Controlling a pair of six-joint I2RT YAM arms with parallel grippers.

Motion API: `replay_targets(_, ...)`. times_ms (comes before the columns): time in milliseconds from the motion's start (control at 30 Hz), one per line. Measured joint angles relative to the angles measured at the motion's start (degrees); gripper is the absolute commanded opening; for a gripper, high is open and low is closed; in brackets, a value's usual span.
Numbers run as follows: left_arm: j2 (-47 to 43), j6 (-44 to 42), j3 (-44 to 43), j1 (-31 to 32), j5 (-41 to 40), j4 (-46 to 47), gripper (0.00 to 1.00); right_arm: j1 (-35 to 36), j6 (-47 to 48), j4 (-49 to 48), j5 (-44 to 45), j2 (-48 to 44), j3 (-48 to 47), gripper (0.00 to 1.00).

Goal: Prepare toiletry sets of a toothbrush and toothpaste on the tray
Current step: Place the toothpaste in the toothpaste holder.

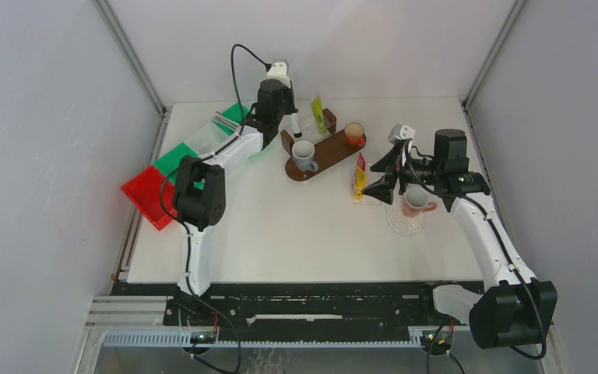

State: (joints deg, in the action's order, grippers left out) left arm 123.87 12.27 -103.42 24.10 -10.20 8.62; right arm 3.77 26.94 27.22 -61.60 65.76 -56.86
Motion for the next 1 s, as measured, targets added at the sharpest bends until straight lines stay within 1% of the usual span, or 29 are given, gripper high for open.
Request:
replay_targets(400,0.0,-3.58,1.09,-0.02,0.46,4.0,0.0,0.0,-0.13,-0.02,-0.24,0.0,0.0,0.86)
replay_targets(1000,0.0,-3.28,1.07,-0.02,4.98,2.82,0.0,-0.07,-0.26,-0.04,-0.46,0.04,0.0,0.86)
